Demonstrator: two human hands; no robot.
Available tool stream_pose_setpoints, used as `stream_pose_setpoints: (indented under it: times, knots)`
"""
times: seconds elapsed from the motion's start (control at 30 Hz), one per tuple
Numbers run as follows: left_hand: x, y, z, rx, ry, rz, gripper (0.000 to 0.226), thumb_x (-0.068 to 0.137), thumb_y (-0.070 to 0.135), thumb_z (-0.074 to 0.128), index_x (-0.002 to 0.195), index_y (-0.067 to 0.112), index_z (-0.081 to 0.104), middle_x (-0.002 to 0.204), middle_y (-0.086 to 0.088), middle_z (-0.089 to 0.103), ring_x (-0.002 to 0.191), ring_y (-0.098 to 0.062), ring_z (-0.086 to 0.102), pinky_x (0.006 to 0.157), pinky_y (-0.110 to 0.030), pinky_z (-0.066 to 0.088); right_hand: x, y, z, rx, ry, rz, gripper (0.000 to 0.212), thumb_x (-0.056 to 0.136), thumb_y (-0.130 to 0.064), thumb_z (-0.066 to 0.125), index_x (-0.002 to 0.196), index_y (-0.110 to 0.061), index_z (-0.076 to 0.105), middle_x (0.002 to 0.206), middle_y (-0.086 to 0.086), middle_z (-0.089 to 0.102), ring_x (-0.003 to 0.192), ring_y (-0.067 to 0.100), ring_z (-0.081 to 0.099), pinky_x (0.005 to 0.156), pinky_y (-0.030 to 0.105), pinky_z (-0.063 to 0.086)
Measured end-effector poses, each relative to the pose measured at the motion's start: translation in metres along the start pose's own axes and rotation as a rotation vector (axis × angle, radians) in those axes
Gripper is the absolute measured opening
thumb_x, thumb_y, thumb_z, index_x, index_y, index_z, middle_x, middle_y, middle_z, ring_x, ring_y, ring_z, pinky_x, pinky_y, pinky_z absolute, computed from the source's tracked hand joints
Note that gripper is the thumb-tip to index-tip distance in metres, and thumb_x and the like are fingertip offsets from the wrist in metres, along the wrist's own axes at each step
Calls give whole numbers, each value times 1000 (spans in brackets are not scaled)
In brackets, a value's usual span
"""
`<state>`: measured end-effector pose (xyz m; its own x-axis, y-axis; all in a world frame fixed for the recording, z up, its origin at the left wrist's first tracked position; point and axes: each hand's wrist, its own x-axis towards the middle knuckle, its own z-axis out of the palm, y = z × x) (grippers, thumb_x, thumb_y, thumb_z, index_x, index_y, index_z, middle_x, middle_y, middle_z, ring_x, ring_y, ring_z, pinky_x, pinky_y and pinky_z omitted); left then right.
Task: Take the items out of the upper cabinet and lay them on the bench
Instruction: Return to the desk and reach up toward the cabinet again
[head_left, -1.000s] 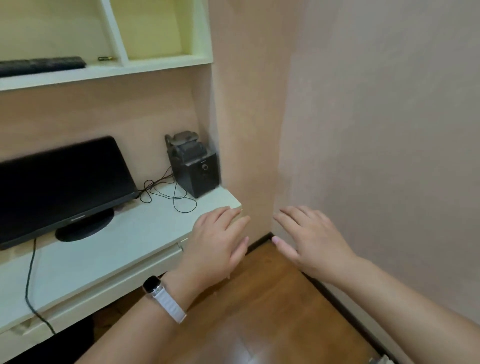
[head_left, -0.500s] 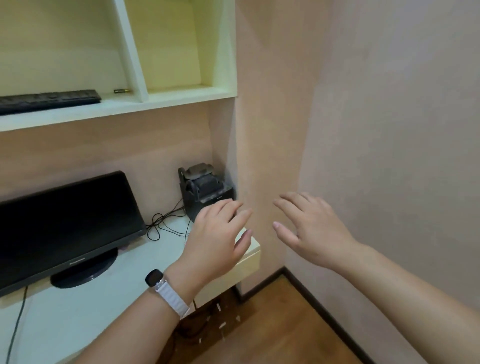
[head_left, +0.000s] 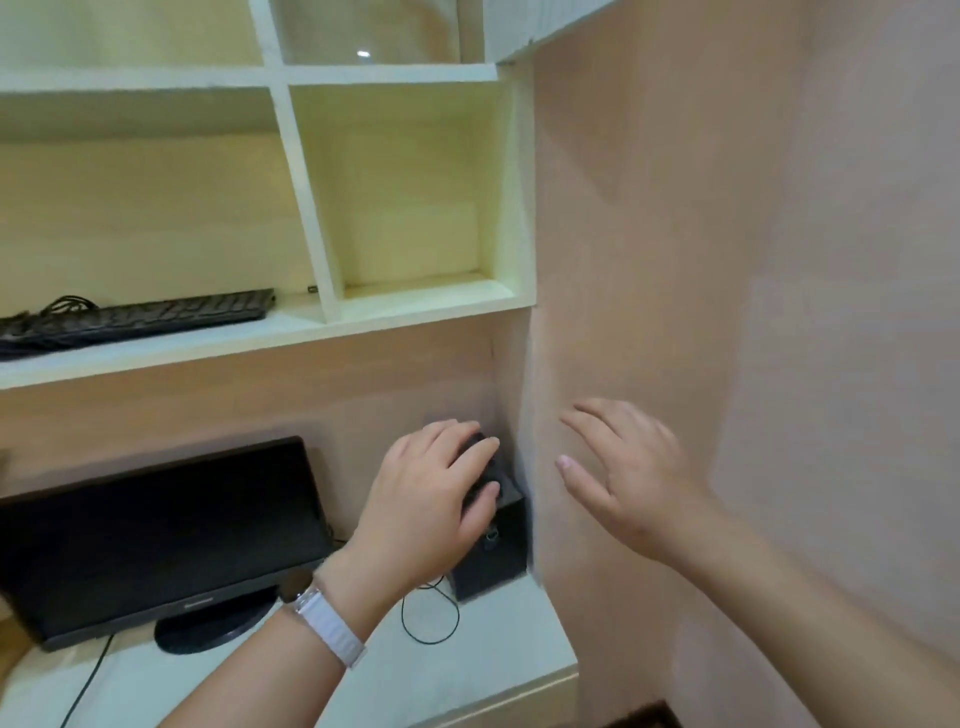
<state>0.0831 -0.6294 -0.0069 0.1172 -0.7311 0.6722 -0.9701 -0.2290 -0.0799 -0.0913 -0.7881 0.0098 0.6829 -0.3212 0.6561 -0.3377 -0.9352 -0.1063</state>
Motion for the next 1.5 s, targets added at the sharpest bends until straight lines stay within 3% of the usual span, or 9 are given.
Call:
stream_pose_setpoints:
  times: [0.3,0.43,0.63,0.87,1.03,1.2,1.37,1.43,1.5]
  knots:
    - [99,-2,-20,154,89,-103,44,91,42,49,127,21,62,132,-2,59,122,-24,53,100,-43,42,99,62,-23,154,115,-79,54,89,-49,41,125,-15,59,130,5,58,118,28,53,93,42,44]
    - [131,-16,-28,202,166,-74,41,89,41,51,121,19,65,125,-4,63,115,-26,57,93,-42,46,137,66,-36,237,214,-96,56,87,-51,40,128,-17,57,131,2,57,118,27,53,94,39,41]
    - [190,-69,-45,257,297,-24,42,88,38,51,120,15,65,123,-7,63,111,-30,57,87,-42,47,193,62,-61,482,374,-25,71,83,-59,37,142,-20,40,142,-1,46,131,13,39,103,24,28]
    - [251,-139,-81,401,393,71,47,88,37,51,125,11,64,132,-15,59,121,-36,54,97,-49,44,248,48,-86,817,522,-72,77,80,-55,50,144,-19,31,145,-9,40,134,2,37,110,32,35]
    - [271,-184,-105,555,276,202,51,87,39,50,130,13,61,139,-15,55,129,-35,49,104,-47,38,269,35,-86,1013,570,-119,50,73,-53,55,119,-43,36,129,-18,46,125,-4,43,104,30,40]
    - [270,-217,-106,677,181,311,54,88,38,51,136,16,55,151,-14,43,140,-31,39,110,-48,33,286,31,-72,1159,671,-194,53,72,-42,60,120,-38,37,129,-4,51,125,8,50,93,18,43]
    - [271,-231,-107,706,240,382,53,85,37,53,134,17,59,151,-13,42,142,-29,36,113,-48,29,296,28,-69,1102,676,-281,51,74,-41,59,117,-63,40,132,-14,51,128,7,47,100,24,39]
    - [272,-233,-105,693,261,392,53,84,38,54,133,17,60,151,-12,42,142,-28,36,113,-48,29,300,23,-68,1056,655,-343,53,77,-38,58,121,-62,39,131,-21,51,130,7,46,105,28,37]
    - [273,-234,-104,689,275,400,54,83,38,55,132,17,61,151,-13,42,142,-28,37,113,-48,29,306,21,-64,996,620,-413,55,82,-30,56,129,-50,37,131,-22,50,131,9,46,106,26,37]
